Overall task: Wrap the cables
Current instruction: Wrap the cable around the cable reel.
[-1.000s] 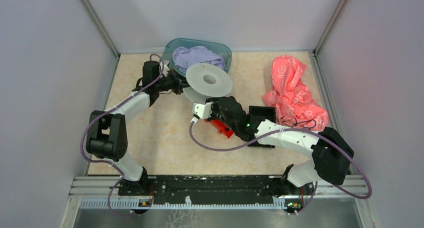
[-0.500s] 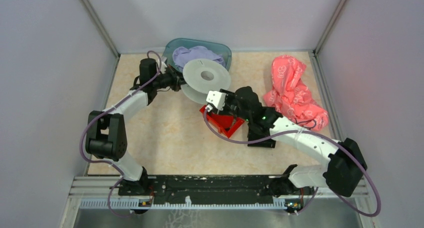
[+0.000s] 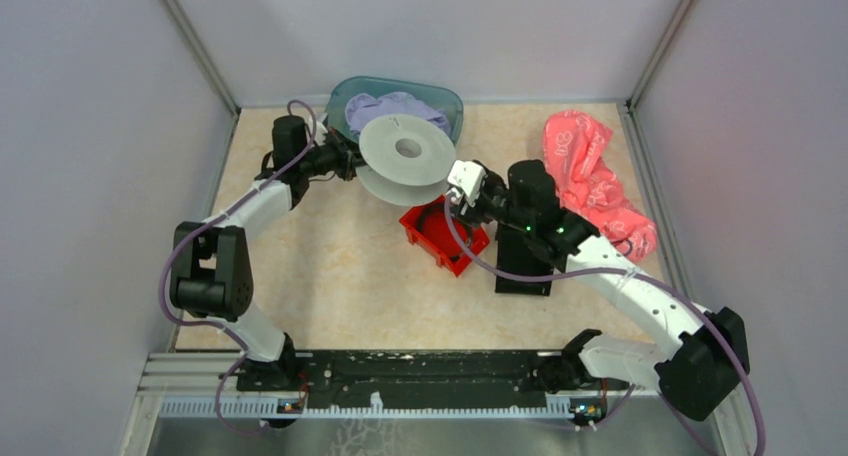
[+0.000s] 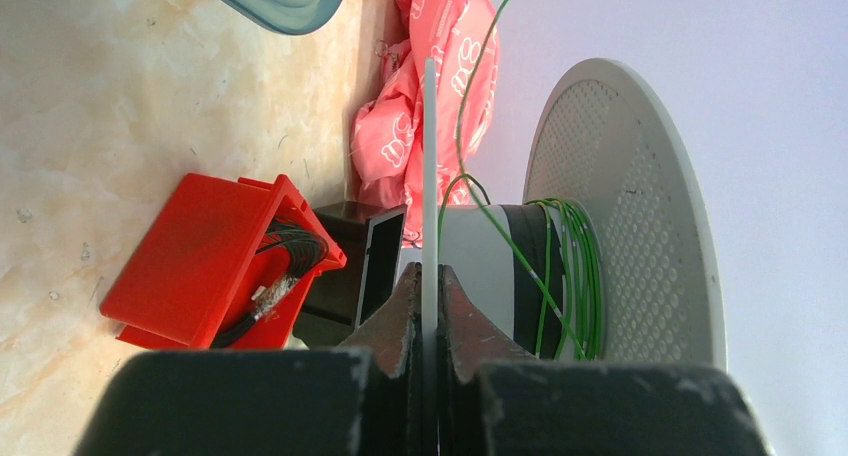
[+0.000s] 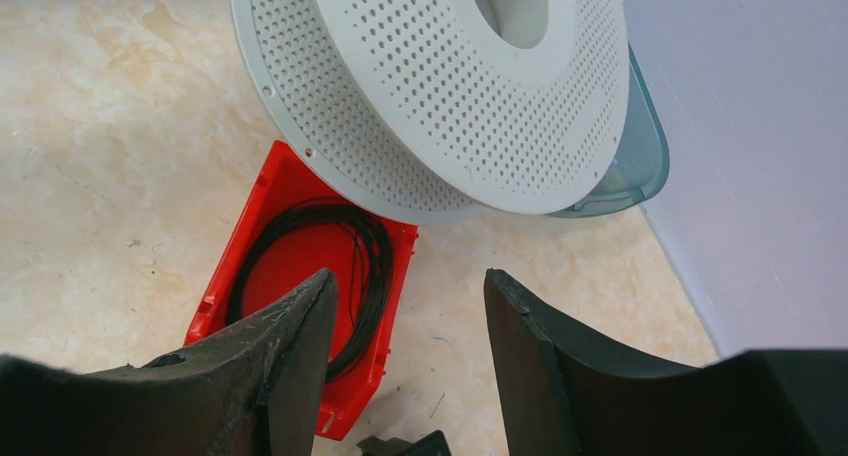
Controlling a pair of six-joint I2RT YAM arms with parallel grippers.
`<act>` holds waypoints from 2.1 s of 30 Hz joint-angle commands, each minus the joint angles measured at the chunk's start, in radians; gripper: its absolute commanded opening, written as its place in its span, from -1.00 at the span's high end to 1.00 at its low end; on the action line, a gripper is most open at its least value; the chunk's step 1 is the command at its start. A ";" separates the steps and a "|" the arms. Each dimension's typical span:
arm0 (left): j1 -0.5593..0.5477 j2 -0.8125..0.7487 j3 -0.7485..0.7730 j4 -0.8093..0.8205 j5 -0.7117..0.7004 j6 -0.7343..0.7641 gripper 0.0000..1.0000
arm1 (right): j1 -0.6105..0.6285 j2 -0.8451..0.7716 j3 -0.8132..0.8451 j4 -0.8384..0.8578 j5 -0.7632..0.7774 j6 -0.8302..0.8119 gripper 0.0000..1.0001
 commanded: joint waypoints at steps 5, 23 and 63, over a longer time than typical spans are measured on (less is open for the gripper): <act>0.004 -0.047 0.118 -0.124 -0.035 0.170 1.00 | -0.114 -0.024 0.081 0.028 -0.099 0.135 -0.14; -0.282 -0.062 0.497 -0.746 -0.555 1.149 1.00 | -0.198 0.245 0.422 -0.051 -0.177 0.508 -0.30; -0.494 -0.211 0.509 -0.966 -0.479 1.819 1.00 | -0.343 0.485 0.522 0.100 -0.550 0.678 -0.28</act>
